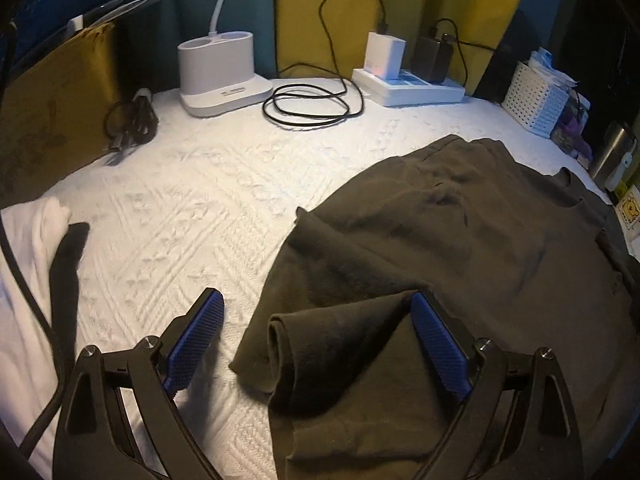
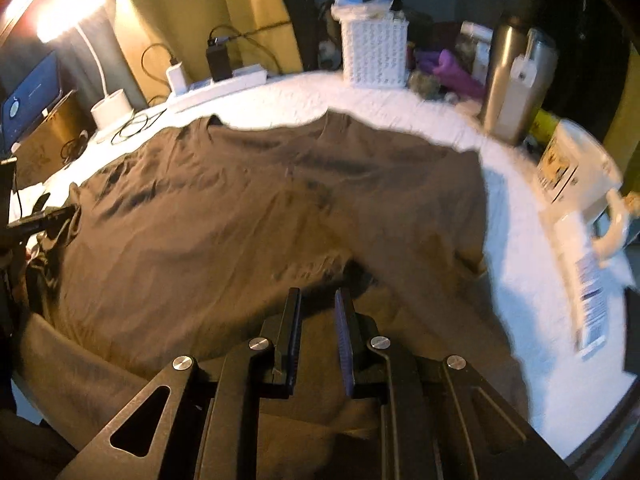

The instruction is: Fold small clothes

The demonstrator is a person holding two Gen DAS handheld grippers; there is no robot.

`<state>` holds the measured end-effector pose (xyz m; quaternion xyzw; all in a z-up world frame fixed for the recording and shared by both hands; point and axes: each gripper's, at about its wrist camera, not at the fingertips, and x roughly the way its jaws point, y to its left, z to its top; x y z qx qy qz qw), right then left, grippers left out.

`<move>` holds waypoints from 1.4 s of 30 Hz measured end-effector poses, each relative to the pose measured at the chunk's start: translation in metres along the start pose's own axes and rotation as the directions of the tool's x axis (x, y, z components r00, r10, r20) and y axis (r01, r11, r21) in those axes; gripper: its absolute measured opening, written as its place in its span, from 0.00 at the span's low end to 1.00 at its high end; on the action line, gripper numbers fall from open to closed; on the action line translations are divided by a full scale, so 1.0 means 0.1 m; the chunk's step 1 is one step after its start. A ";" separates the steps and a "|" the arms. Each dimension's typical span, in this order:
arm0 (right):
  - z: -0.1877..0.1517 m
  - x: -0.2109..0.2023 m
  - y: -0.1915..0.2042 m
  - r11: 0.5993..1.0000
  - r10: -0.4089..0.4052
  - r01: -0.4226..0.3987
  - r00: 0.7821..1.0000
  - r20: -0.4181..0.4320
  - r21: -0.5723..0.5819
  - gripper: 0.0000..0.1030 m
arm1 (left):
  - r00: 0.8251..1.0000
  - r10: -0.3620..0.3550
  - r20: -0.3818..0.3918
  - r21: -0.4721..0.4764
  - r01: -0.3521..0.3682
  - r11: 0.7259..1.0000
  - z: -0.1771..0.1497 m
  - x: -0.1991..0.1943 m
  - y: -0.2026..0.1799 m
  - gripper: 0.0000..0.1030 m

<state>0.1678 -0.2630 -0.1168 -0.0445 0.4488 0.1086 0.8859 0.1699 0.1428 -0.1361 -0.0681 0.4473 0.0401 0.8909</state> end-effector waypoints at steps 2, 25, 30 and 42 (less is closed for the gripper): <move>0.06 -0.05 -0.03 1.000 -0.029 0.029 0.999 0.018 0.000 0.26 | 1.000 0.003 0.009 0.003 -0.003 1.000 0.00 -0.02 0.00 0.80; 0.00 -0.21 -0.49 0.995 0.044 -0.055 0.991 0.123 0.083 0.86 | 0.992 -0.022 0.127 0.135 0.005 0.991 0.27 -0.67 -0.81 0.16; -0.09 -0.20 -0.67 0.990 0.073 -0.089 0.988 0.138 0.113 0.86 | 0.995 -0.036 0.091 0.198 0.018 0.980 0.30 -0.54 -1.23 0.16; -0.30 -0.23 -1.00 0.979 0.089 -0.115 0.984 0.151 0.170 0.86 | 0.984 -0.173 -0.052 0.173 0.179 0.968 0.13 -0.25 -1.76 0.51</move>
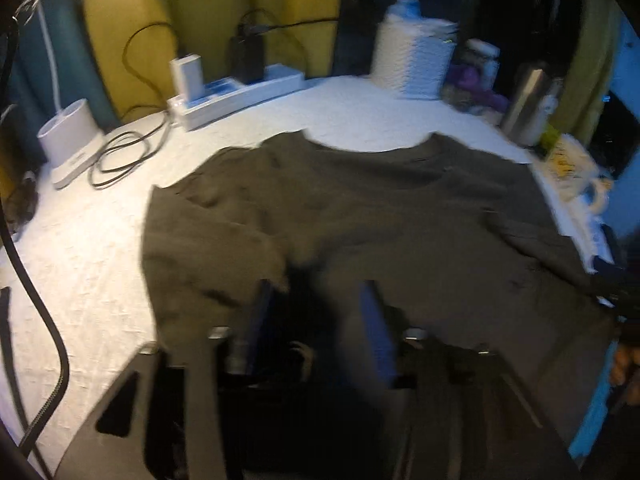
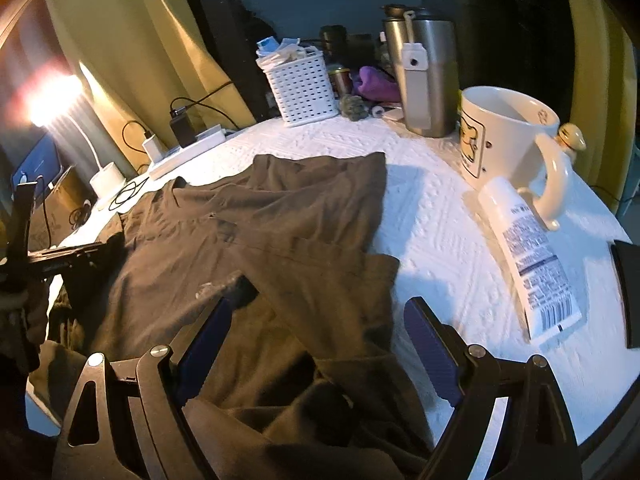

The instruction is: Fold small clothes

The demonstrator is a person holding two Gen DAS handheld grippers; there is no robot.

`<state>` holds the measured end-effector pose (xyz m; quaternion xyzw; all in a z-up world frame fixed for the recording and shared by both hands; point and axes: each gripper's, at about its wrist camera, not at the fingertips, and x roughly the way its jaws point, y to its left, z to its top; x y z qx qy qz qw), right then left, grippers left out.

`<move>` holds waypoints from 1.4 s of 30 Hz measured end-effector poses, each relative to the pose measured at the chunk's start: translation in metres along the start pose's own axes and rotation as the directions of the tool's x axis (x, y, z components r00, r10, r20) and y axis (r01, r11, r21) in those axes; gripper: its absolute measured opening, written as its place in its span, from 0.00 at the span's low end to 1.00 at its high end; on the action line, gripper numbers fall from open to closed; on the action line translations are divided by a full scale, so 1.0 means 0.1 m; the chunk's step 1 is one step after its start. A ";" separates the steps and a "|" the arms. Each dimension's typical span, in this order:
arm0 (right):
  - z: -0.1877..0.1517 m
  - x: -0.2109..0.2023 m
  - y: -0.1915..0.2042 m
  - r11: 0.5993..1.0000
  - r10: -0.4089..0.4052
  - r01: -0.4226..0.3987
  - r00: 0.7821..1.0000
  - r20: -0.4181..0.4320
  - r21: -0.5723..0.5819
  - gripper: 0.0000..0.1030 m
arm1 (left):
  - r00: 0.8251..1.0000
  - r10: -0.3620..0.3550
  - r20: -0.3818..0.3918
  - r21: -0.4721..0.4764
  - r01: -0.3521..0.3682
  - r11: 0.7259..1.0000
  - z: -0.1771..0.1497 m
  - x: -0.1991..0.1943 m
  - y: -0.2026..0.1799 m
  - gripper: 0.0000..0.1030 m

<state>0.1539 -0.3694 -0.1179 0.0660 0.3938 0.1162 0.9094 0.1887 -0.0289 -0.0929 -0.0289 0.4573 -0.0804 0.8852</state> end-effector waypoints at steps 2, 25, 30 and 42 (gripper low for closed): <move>-0.02 -0.01 -0.01 1.000 -0.001 0.001 1.000 -0.001 0.002 0.86 | 0.999 -0.037 0.008 -0.003 0.037 0.999 -0.04 -0.12 0.01 0.51; 0.08 0.00 0.19 0.999 -0.027 0.027 1.000 0.003 -0.021 0.86 | 0.953 -0.278 -0.121 -0.069 0.271 0.960 -0.10 0.04 0.00 0.51; 0.10 -0.20 -0.05 0.996 -0.084 0.083 0.995 0.049 0.024 0.86 | 0.966 -0.253 -0.054 -0.010 0.253 0.967 -0.14 -0.28 -0.04 0.51; 0.13 0.26 -0.36 0.987 0.017 -0.008 0.998 -0.060 0.158 0.35 | 1.000 -0.007 -0.021 -0.177 0.003 0.984 -0.40 -0.32 1.00 0.51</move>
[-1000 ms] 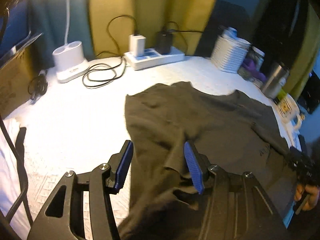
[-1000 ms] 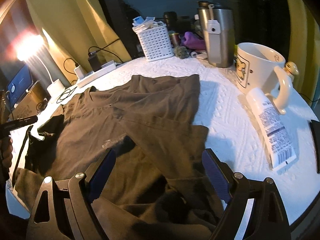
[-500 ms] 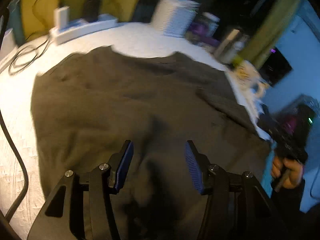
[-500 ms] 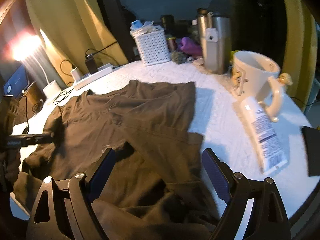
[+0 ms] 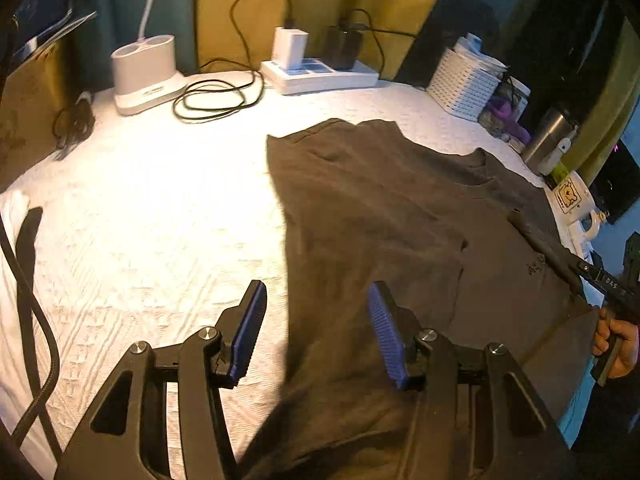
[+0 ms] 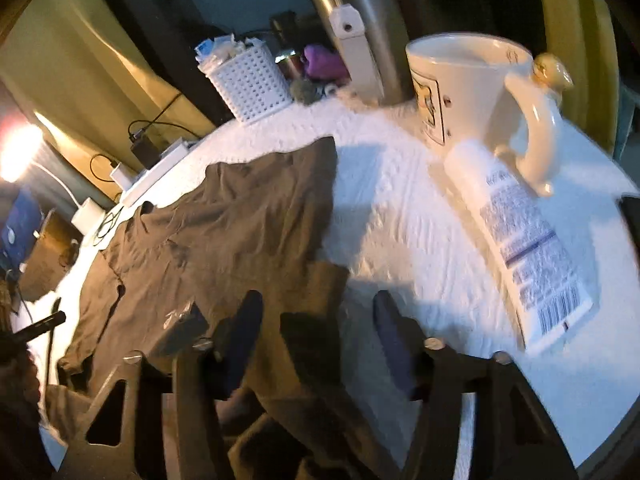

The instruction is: Fold small clothes

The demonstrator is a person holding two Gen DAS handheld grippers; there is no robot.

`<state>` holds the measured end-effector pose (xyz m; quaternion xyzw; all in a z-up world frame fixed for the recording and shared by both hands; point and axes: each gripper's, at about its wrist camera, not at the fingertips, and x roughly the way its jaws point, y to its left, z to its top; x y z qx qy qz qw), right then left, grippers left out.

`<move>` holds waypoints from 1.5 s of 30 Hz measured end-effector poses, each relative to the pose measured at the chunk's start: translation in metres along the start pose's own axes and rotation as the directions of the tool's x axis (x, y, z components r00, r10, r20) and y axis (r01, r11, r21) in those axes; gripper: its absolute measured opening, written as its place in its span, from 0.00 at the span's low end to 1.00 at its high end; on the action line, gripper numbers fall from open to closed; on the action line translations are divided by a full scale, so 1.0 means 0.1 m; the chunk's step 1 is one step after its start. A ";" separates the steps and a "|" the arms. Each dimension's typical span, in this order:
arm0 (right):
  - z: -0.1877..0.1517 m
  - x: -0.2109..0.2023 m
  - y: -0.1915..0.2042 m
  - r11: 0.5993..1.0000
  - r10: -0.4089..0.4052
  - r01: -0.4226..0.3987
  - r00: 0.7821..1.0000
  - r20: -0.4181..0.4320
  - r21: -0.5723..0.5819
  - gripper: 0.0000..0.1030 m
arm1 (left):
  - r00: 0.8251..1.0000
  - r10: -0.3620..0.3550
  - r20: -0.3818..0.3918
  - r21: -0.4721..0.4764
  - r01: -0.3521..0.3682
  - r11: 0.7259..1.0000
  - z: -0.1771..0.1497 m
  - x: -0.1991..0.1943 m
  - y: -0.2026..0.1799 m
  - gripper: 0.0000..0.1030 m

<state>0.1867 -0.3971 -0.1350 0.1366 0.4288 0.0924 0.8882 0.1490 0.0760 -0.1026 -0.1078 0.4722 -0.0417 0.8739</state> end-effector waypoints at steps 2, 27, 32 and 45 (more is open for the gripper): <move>0.01 0.01 0.11 0.999 0.002 -0.003 1.000 -0.017 -0.037 0.20 | 1.000 -0.002 0.007 0.001 0.002 1.000 -0.03 0.00 0.03 0.51; -0.44 -0.64 0.97 0.927 -0.213 0.238 0.970 0.115 -0.290 0.29 | 0.992 0.033 0.120 0.017 -0.035 0.999 -0.66 -0.71 0.39 0.51; -0.45 -0.84 0.77 0.944 -0.212 0.242 0.965 0.153 -0.224 0.93 | 0.990 0.051 0.130 0.010 -0.053 0.999 -0.77 -0.80 0.43 0.52; -0.78 -0.63 0.37 0.972 -0.154 0.157 0.988 0.030 -0.174 0.56 | 0.995 0.056 0.082 -0.019 -0.054 0.998 -1.07 -0.69 0.55 0.66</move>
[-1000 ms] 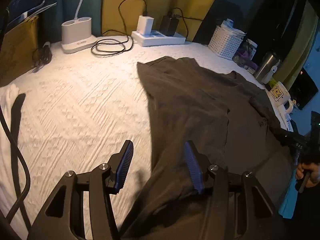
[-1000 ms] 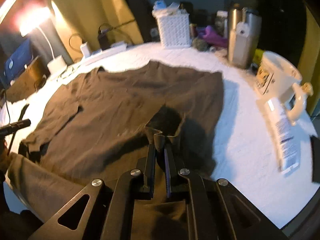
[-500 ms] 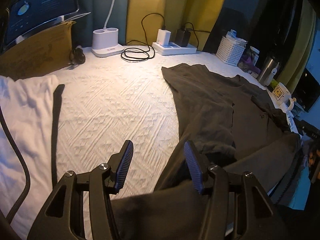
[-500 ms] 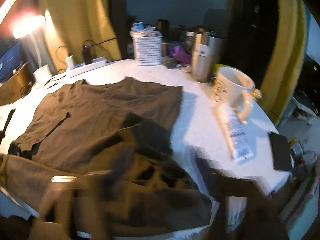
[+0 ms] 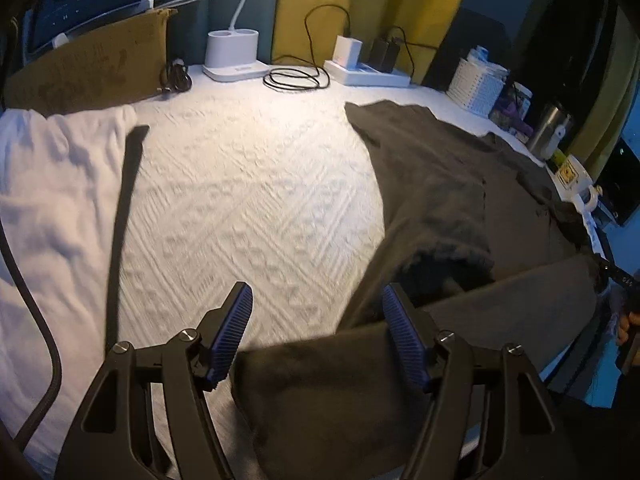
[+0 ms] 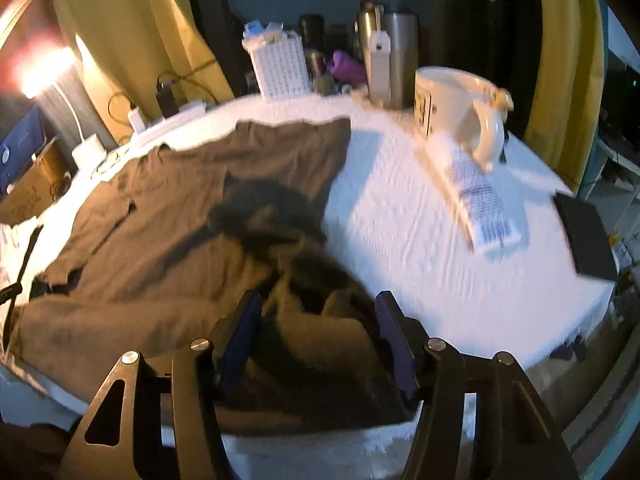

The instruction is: Fold small clothes

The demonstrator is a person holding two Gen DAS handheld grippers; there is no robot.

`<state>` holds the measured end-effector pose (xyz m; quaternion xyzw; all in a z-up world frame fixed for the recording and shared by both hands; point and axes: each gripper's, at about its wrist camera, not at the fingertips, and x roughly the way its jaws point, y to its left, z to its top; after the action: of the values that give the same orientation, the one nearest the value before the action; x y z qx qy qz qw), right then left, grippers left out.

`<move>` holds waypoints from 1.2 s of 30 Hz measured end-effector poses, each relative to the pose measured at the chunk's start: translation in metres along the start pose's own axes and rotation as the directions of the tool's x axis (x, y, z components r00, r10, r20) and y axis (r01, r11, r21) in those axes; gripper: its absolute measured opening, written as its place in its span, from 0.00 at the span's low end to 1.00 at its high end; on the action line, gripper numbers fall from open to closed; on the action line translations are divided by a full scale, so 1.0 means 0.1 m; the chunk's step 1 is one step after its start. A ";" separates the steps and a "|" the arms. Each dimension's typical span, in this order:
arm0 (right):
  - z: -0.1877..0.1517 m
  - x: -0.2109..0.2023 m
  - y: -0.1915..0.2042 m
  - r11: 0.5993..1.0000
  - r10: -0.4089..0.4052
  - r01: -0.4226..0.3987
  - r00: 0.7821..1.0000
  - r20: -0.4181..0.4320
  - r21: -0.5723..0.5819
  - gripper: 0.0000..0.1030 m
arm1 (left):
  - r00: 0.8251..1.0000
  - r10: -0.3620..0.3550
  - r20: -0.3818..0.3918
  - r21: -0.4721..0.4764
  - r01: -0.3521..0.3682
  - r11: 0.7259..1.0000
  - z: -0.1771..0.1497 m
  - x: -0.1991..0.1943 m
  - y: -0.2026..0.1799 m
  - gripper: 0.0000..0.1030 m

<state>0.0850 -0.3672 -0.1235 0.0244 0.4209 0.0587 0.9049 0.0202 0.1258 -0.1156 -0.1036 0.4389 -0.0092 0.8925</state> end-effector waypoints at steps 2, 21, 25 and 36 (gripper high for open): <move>-0.11 -0.02 0.03 1.000 0.000 0.000 1.000 -0.009 -0.025 0.41 | 0.999 -0.031 0.007 0.023 0.031 0.999 -0.08 -0.03 -0.06 0.63; -0.63 -0.57 0.08 0.994 -0.069 0.069 0.998 0.011 -0.083 0.30 | 0.997 -0.012 0.074 0.128 0.003 0.992 -0.11 -0.56 -0.21 0.05; -0.45 -0.66 0.04 0.995 -0.082 0.086 0.994 0.074 -0.058 0.61 | 0.992 0.036 0.117 0.090 -0.046 0.995 0.12 -0.43 -0.15 0.15; -0.21 -0.28 0.02 0.998 -0.064 0.065 0.993 0.096 -0.007 0.58 | 0.995 0.095 -0.020 0.174 -0.090 0.981 -0.21 -0.01 -0.22 0.24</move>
<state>0.0508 -0.3686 -0.1156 0.0089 0.3773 0.0305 0.9255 0.0045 0.1009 -0.1228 -0.0051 0.4534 -0.0073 0.8912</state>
